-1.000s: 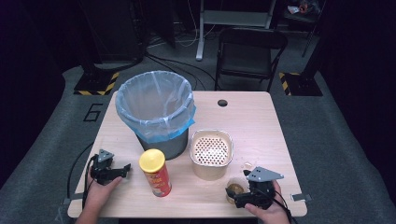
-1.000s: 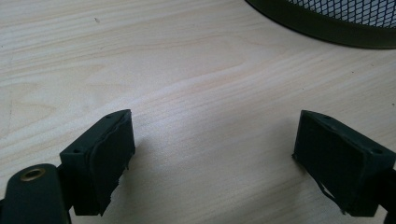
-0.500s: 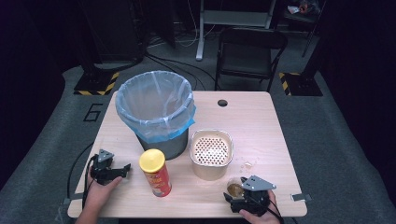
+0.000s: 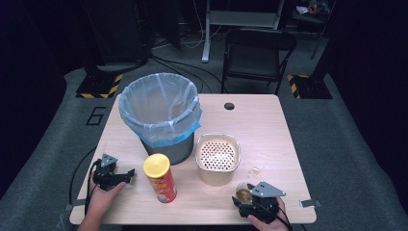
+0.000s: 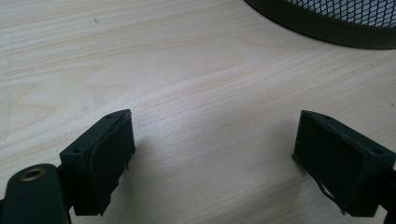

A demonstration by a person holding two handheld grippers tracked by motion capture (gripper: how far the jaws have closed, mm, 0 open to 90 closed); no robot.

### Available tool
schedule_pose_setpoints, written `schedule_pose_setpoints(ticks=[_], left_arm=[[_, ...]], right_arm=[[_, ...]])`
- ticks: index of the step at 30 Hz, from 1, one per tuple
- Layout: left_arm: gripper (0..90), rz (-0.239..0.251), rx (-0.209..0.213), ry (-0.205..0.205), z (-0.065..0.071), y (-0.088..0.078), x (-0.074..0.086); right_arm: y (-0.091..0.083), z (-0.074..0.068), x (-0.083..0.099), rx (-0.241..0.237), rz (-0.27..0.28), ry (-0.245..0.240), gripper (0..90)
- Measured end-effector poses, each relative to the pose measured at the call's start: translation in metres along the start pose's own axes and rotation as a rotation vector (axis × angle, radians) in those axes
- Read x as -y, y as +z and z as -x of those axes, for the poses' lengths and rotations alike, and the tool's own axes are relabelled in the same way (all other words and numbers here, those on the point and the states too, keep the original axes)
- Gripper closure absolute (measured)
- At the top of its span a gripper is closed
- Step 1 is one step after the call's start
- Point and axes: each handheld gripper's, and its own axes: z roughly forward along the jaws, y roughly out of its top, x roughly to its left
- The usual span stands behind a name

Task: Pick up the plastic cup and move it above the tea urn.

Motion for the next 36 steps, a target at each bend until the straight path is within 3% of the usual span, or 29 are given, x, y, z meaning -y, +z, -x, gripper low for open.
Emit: schedule_pose_setpoints(ticks=[5,7,9,19,21,26,27,29,32,36], left_arm=[[12.0,0.001,0.000,0.000,0.000,0.000,0.000],[12.0,0.000,0.000,0.000,0.000,0.000,0.000],[12.0,0.000,0.000,0.001,0.000,0.000,0.000],[11.9,0.002,-0.001,0.001,0.000,0.000,0.000],[12.0,0.001,-0.001,0.002,0.000,0.000,0.000],[11.9,0.002,-0.001,0.001,0.000,0.000,0.000],[12.0,0.002,-0.001,0.001,0.000,0.000,0.000],[11.9,0.002,-0.001,0.002,0.000,0.000,0.000],[11.9,0.002,-0.001,0.001,0.000,0.000,0.000],[12.0,0.002,-0.001,0.001,0.000,0.000,0.000]], right_arm=[[-0.001,0.004,0.000,-0.014,-0.005,-0.038,29.5],[-0.001,0.003,0.000,-0.017,-0.008,-0.032,29.8],[-0.001,0.003,-0.001,-0.027,-0.016,-0.078,31.1],[-0.004,0.015,-0.011,-0.083,-0.039,-0.074,32.0],[-0.008,0.025,-0.019,-0.077,-0.038,-0.100,32.2],[-0.011,0.043,-0.033,-0.056,-0.044,-0.111,32.4],[-0.014,0.055,-0.042,-0.058,-0.030,-0.098,32.5],[-0.014,0.060,-0.045,-0.056,-0.023,-0.092,32.5],[-0.016,0.080,-0.063,-0.056,0.010,-0.071,32.8],[-0.015,0.091,-0.075,-0.061,0.020,-0.060,32.9]])
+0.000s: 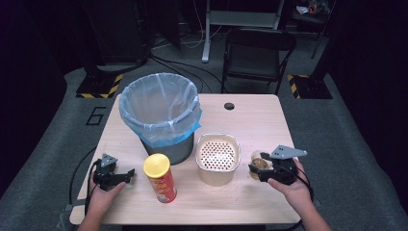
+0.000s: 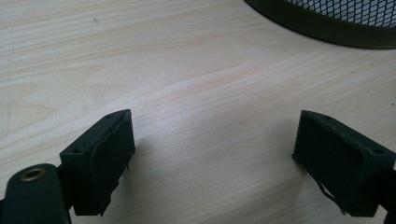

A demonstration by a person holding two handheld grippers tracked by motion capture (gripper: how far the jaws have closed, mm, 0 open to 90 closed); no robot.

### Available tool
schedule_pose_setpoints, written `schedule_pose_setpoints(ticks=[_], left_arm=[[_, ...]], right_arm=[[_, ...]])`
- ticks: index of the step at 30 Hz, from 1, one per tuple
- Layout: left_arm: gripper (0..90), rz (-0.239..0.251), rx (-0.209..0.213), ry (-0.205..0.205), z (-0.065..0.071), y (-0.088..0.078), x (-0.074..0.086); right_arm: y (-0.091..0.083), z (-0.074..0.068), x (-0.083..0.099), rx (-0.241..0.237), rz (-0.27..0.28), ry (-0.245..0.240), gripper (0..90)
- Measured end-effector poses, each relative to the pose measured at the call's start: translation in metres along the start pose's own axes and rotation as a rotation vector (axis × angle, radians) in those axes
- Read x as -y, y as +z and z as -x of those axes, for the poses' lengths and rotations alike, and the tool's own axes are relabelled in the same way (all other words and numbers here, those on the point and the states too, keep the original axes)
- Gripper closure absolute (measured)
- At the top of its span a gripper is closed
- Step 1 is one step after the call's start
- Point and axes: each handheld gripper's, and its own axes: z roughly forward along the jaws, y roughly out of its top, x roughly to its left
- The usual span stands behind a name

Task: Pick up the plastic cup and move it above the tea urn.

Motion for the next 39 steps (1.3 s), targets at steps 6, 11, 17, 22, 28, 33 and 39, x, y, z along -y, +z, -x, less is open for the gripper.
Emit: schedule_pose_setpoints(ticks=[6,11,17,22,28,33,39], left_arm=[[12.0,0.000,0.000,0.000,0.000,0.000,0.000],[11.9,0.001,0.000,0.000,0.000,0.000,0.000],[11.9,0.000,0.000,0.001,0.000,0.000,0.000],[11.9,-0.008,0.004,0.006,0.000,0.000,-0.001],[11.9,-0.009,0.006,0.006,0.000,0.000,-0.001],[12.0,-0.007,0.006,0.005,0.000,0.000,-0.001],[12.0,-0.009,0.007,0.006,0.000,0.000,-0.001]], right_arm=[[0.005,0.019,-0.022,0.022,-0.007,-0.053,33.1],[0.008,0.032,-0.038,0.018,-0.004,-0.107,33.1],[0.020,0.051,-0.060,-0.042,0.041,-0.158,33.1],[0.033,0.057,-0.080,-0.049,0.053,-0.213,33.0],[0.058,0.061,-0.096,-0.036,0.064,-0.259,33.0],[0.075,0.059,-0.102,-0.027,0.046,-0.290,33.1],[0.078,0.058,-0.104,-0.022,0.068,-0.309,33.2]])
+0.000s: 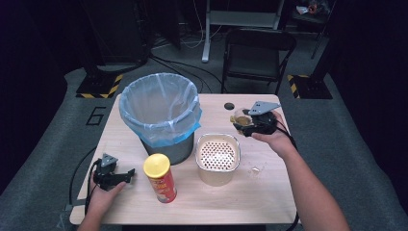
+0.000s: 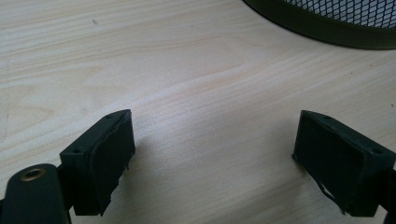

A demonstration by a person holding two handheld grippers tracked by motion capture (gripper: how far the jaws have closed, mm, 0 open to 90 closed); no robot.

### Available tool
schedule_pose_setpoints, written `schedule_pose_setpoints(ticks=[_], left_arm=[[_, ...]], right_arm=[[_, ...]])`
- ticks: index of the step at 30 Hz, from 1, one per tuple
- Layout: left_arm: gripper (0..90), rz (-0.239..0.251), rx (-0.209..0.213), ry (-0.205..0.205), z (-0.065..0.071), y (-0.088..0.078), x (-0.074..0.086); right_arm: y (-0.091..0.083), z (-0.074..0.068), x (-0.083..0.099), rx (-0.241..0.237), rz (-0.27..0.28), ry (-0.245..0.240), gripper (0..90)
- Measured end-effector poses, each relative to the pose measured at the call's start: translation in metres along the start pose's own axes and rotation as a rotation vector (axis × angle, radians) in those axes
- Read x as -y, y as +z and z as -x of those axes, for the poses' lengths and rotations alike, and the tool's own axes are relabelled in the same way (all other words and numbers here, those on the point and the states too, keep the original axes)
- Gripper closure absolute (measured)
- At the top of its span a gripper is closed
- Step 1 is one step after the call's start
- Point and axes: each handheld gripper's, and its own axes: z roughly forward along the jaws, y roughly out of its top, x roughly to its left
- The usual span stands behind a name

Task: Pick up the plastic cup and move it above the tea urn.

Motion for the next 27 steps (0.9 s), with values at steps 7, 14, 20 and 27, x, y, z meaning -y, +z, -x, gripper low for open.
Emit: schedule_pose_setpoints(ticks=[7,14,20,27], left_arm=[[12.0,0.008,-0.003,-0.002,0.000,0.001,0.000],[11.9,0.008,-0.002,-0.002,0.000,0.001,0.000],[11.9,0.008,-0.002,-0.002,0.000,0.001,0.000],[11.9,0.003,0.000,-0.006,0.001,0.000,0.000]], right_arm=[[0.000,-0.002,-0.001,0.017,0.014,-0.054,33.3],[-0.003,-0.014,-0.006,0.098,0.033,-0.170,33.4],[-0.002,-0.028,-0.014,0.142,0.038,-0.300,34.1],[0.004,-0.042,-0.023,0.165,0.037,-0.429,34.3]])
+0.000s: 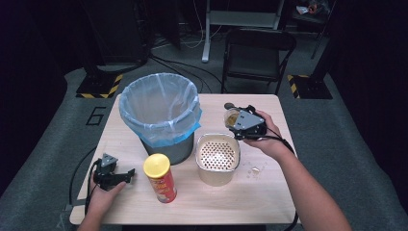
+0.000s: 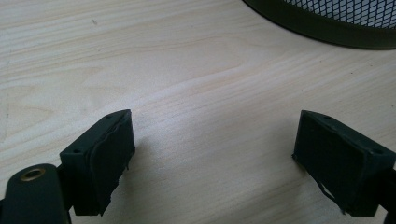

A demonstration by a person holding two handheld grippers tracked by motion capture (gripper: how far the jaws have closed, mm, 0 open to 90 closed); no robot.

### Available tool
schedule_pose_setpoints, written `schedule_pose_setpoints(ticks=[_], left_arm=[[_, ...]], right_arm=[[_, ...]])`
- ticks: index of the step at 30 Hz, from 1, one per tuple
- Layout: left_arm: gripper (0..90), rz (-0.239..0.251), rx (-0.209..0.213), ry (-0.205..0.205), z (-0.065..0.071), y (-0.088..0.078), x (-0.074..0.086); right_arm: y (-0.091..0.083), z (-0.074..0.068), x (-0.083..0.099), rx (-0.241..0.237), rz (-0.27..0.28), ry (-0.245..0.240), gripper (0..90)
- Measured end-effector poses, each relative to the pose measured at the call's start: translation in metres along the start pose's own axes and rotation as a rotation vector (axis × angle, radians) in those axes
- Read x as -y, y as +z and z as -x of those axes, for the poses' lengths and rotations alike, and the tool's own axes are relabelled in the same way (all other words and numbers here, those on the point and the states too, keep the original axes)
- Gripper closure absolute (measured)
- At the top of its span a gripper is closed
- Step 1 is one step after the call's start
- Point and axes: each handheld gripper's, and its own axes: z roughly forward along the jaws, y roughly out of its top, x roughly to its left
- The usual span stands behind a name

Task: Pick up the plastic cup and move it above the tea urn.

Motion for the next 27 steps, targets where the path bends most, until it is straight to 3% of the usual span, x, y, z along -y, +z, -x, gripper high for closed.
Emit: schedule_pose_setpoints(ticks=[12,14,27], left_arm=[[12.0,0.000,0.001,0.000,0.000,0.000,0.000],[12.0,0.000,0.001,0.000,0.000,0.000,0.000],[12.0,0.000,0.001,0.001,0.000,0.000,0.000]], right_arm=[[0.009,-0.012,-0.001,0.037,-0.034,-0.163,34.5],[0.009,-0.013,0.000,0.032,-0.041,-0.163,34.5],[0.011,-0.026,-0.005,0.060,-0.062,-0.281,34.6]])
